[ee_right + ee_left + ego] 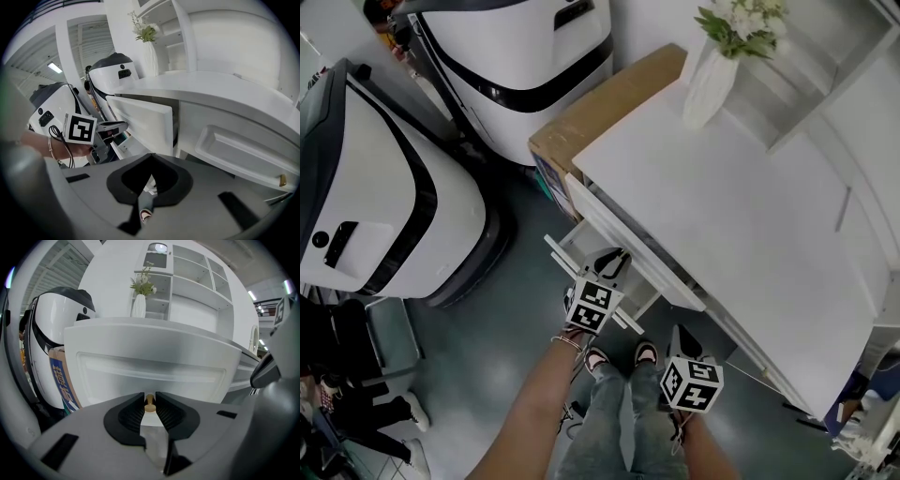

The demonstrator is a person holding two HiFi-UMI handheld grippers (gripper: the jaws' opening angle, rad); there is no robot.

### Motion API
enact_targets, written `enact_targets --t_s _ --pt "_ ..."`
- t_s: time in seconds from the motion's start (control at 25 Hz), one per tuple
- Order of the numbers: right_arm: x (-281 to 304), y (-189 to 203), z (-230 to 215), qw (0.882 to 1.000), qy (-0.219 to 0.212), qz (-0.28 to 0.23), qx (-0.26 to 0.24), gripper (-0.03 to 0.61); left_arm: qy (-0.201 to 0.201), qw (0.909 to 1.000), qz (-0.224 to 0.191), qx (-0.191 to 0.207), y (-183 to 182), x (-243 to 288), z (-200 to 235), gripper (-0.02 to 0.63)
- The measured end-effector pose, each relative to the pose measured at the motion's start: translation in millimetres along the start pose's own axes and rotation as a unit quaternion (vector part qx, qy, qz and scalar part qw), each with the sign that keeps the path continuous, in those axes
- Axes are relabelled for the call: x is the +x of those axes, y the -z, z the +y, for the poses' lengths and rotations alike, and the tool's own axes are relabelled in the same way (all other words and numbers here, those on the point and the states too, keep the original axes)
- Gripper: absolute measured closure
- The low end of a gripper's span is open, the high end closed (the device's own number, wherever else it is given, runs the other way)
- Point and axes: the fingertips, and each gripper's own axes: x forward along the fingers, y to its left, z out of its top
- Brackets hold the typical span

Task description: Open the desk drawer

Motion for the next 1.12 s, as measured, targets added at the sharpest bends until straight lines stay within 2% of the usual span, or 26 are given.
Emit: enact_targets --t_s 0.36,1.12 --pt "-14.4 10.5 -2.5 1.0 0.0 -0.002 -0.009 0.571 -0.012 0.9997 0.013 0.016 9.2 -15.2 2.9 0.529" --pt "-37.8 19.7 -24.5 1.0 0.016 -0.013 -0.012 0.572 -0.032 0.9991 0.026 0.002 34.1 -53.8 6.1 0.528"
